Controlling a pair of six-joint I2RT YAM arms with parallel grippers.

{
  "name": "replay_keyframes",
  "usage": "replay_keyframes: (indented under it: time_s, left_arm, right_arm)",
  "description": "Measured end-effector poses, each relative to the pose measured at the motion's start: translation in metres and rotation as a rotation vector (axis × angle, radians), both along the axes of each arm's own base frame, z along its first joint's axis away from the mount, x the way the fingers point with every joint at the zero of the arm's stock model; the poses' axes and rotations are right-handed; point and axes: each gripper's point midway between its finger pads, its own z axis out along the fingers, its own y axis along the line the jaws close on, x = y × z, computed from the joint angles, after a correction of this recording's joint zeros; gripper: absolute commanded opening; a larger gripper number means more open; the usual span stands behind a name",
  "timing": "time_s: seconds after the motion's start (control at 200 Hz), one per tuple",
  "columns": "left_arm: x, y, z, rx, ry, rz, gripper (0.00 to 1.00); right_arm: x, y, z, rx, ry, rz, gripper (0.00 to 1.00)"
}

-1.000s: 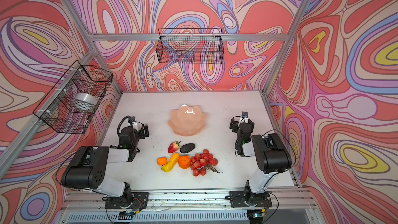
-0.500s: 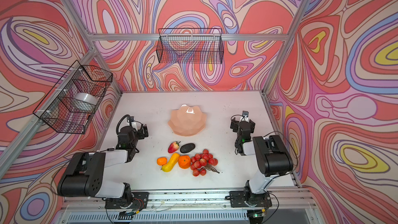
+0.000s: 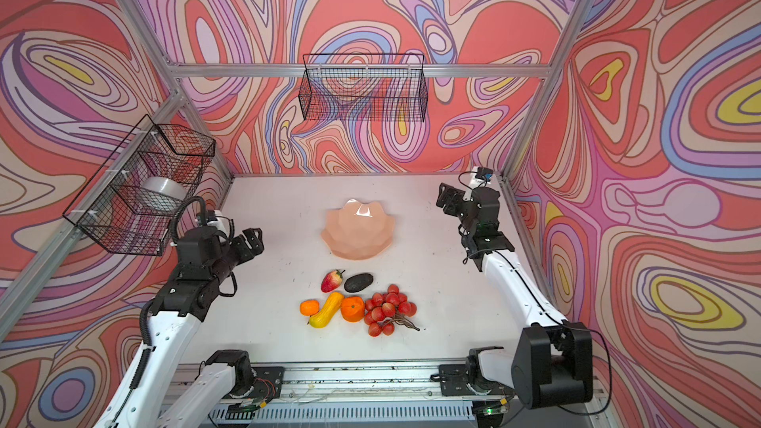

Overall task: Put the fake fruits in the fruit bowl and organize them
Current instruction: 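Reach the left gripper to the small tangerine and grasp it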

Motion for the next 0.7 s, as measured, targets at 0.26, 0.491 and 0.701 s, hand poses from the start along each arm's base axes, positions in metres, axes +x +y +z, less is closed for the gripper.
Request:
replay_keyframes:
  time_s: [0.26, 0.491, 0.701]
  left_arm:
    - [-0.070, -0.074, -0.059, -0.188, 0.323, -0.172, 0.84]
    - [-0.105, -0.110, -0.096, -0.167, 0.468, -0.246, 0.85]
    - [-0.112, -0.129, -0.127, -0.093, 0.580, -0.252, 0.84]
  right_arm:
    - [-0.037, 0.011, -0.090, 0.050, 0.284, 0.055, 0.92]
    - [-0.045, 0.011, -0.097, 0.044, 0.317, 0.057, 0.93]
    - [-0.045, 0.011, -0.096, 0.039, 0.318, 0.060, 0.93]
